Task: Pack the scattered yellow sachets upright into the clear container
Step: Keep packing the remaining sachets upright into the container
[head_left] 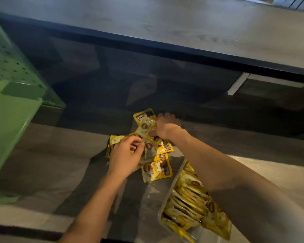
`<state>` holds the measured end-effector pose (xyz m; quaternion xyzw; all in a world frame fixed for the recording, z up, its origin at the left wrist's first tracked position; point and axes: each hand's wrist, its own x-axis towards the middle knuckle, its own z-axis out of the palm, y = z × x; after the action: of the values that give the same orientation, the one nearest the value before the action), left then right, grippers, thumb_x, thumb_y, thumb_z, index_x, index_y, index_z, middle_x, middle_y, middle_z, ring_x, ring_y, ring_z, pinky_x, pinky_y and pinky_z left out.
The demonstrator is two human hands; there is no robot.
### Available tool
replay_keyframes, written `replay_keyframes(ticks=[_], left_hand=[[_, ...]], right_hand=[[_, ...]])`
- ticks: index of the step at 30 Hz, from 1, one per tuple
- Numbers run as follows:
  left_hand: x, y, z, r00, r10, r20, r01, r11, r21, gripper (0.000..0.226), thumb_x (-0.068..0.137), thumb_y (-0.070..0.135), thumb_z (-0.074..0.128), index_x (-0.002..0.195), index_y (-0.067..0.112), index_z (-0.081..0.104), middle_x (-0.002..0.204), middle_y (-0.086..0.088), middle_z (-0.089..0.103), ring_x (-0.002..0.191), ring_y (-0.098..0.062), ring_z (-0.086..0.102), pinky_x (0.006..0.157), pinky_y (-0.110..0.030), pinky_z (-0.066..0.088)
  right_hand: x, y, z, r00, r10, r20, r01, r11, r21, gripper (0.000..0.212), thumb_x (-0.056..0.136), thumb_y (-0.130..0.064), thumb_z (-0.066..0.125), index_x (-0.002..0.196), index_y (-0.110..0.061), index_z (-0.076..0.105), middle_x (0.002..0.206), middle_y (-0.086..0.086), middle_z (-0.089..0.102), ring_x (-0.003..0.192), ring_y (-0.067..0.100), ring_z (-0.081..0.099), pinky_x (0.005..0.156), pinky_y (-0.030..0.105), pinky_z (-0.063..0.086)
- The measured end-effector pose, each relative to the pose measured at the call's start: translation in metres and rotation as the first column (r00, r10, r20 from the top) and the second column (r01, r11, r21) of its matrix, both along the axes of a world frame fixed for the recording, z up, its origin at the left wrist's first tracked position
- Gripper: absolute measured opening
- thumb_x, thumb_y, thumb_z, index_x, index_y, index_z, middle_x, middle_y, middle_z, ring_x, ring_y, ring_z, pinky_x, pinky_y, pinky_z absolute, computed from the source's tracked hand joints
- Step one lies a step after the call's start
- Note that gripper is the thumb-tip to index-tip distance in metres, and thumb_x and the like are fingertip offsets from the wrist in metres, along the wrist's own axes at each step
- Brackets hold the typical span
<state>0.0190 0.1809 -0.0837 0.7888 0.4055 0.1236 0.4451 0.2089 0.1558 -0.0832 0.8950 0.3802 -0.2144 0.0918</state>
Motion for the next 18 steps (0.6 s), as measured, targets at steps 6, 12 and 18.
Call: replay_keyframes(ticks=[6,12,18], left_hand=[[0.006,0.008,-0.001,0.999,0.027,-0.028,-0.028,0.999,-0.043,0.016,0.093,0.034,0.065,0.106,0.026,0.07,0.097,0.011,0.07,0.092,-0.008,0.065,0.085,-0.04,0.057],[0.015,0.014,0.007,0.998,0.063,0.02,-0.056,0.969,-0.239,0.028,0.089,0.062,0.057,0.098,0.037,0.066,0.091,0.016,0.069,0.088,-0.002,0.065,0.074,-0.028,0.052],[0.021,0.015,0.015,0.924,0.324,0.204,-0.187,0.847,-0.498,0.014,0.094,0.044,0.061,0.095,0.035,0.071,0.092,0.016,0.076,0.091,-0.006,0.071,0.077,-0.03,0.054]], right_hand=[[-0.001,-0.004,0.001,0.997,-0.035,-0.069,0.045,0.986,0.158,0.063,0.085,-0.049,0.068,0.131,-0.014,0.045,0.13,0.012,0.053,0.12,0.033,0.05,0.094,0.045,0.044],[-0.005,-0.033,0.028,0.755,0.02,-0.655,0.329,0.853,0.404,0.027,0.1,-0.035,0.049,0.119,-0.015,0.052,0.11,0.0,0.066,0.103,0.016,0.063,0.088,0.032,0.048],[-0.017,-0.035,0.026,0.623,0.035,-0.781,0.353,0.879,0.321,0.051,0.099,-0.049,0.041,0.141,-0.02,0.045,0.145,0.001,0.049,0.131,0.019,0.047,0.111,0.04,0.036]])
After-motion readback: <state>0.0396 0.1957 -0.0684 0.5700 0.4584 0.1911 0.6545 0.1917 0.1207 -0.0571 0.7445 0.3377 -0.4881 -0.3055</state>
